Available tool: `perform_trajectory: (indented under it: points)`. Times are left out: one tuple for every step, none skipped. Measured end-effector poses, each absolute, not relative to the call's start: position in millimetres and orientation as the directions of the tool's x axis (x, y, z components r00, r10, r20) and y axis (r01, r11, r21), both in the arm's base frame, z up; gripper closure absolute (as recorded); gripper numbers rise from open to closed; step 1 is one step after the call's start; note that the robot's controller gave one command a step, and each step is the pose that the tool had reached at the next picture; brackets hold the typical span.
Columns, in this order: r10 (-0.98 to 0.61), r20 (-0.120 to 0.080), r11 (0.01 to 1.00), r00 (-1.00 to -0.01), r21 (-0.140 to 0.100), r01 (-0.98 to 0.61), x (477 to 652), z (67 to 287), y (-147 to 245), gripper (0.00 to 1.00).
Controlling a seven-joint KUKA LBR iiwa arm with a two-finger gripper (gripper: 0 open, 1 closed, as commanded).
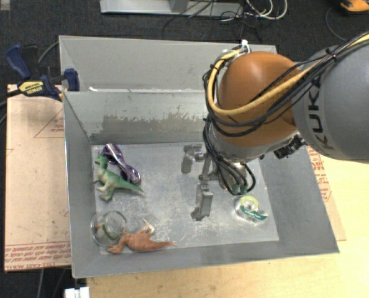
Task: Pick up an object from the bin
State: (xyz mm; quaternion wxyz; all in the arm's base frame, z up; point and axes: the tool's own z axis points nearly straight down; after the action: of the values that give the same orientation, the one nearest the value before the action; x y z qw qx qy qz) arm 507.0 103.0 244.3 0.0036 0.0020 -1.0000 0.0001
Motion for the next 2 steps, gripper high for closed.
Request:
perform_trajectory:
  points:
    - [0.000, -0.001, 1.000, -1.000, 0.001, 0.000, 508.5, 248, 102, 0.00]
    - [-0.127, 0.001, 0.992, -0.992, 0.001, -0.127, 543.3, 183, 96, 0.00]
